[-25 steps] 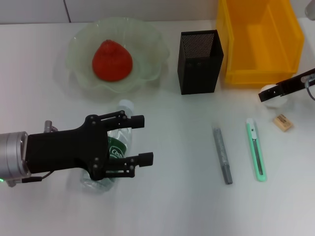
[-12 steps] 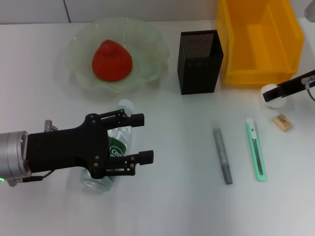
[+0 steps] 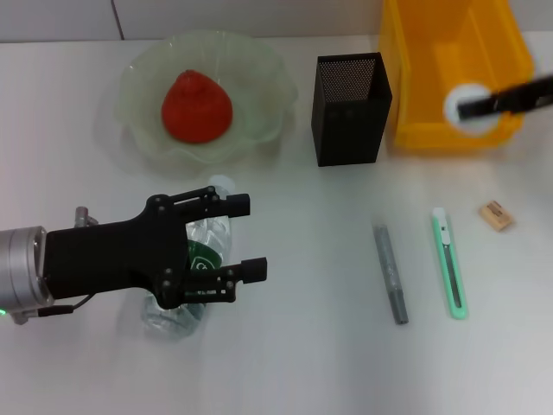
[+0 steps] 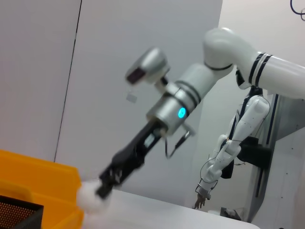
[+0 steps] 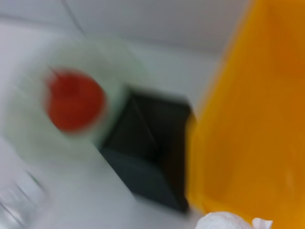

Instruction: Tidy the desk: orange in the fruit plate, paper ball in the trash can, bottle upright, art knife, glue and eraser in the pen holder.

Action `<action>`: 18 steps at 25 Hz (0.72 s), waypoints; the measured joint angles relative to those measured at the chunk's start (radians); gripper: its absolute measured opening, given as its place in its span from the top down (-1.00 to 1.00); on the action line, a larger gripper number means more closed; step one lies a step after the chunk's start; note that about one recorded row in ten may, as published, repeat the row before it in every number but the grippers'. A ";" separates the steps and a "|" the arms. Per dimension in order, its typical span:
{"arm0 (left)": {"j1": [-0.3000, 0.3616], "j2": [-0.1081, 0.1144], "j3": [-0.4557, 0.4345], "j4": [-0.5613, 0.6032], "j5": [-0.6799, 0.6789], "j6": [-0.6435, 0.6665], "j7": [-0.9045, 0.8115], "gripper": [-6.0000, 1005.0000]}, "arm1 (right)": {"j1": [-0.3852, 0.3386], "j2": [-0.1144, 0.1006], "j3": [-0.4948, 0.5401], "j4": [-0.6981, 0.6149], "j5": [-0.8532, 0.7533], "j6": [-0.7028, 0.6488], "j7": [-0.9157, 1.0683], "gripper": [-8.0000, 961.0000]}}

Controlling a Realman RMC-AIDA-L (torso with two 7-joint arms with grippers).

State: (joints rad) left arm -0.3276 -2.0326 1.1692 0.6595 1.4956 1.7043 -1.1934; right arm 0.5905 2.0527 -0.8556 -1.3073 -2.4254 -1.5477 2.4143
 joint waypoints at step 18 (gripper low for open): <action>-0.001 -0.014 -0.011 0.000 0.000 -0.001 0.015 -0.62 | 0.088 -0.030 0.004 0.269 0.104 0.368 -0.136 -0.22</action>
State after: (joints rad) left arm -0.3287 -2.0466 1.1584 0.6596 1.4956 1.7030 -1.1784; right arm 0.6783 2.0232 -0.8512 -1.0384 -2.3210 -1.1794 2.2784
